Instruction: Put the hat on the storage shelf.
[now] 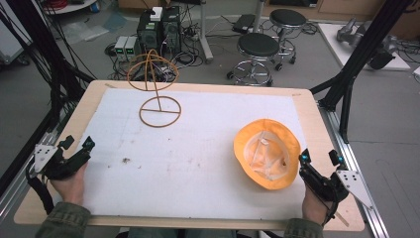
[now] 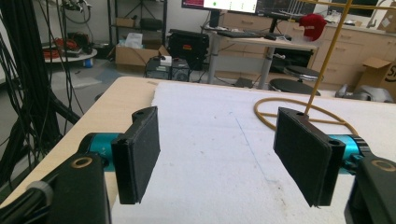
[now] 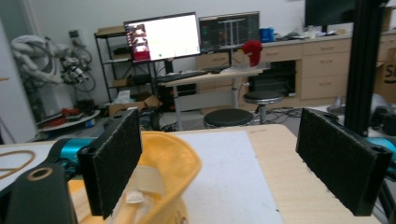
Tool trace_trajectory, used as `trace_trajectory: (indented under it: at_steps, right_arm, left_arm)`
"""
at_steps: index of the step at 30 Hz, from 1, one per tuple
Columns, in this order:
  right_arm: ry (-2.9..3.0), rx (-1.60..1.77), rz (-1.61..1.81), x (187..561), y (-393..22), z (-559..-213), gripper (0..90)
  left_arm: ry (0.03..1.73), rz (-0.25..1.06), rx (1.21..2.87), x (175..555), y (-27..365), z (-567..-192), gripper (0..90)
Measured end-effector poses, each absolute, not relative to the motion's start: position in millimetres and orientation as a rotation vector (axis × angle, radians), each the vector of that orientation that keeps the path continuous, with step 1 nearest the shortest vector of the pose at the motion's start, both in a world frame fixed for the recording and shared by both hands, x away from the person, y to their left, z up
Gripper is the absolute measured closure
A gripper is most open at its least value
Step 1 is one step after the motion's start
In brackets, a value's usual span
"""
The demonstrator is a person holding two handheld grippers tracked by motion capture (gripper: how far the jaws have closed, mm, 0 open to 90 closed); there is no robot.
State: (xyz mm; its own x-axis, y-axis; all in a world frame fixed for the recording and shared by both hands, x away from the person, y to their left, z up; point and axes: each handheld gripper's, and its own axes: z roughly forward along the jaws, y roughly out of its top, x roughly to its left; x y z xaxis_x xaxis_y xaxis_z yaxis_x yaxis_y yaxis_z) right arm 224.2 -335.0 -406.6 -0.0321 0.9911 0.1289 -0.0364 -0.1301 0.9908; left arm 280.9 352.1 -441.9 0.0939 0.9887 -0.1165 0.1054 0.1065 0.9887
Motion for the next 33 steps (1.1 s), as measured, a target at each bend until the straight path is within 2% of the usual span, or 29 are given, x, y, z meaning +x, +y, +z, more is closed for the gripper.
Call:
trace_trajectory:
  at_steps: [20, 33]
  right_arm:
    - [1.306, 1.279, 1.325, 230.5, -322.3, -396.9, 12.4]
    - [1.372, 1.454, 1.316, 236.6, -324.9, -398.1, 13.6]
  left_arm:
    - [1.251, 0.999, 1.261, 282.6, 350.7, -442.2, 31.4]
    - [1.257, 0.990, 1.258, 283.3, 350.9, -442.6, 31.5]
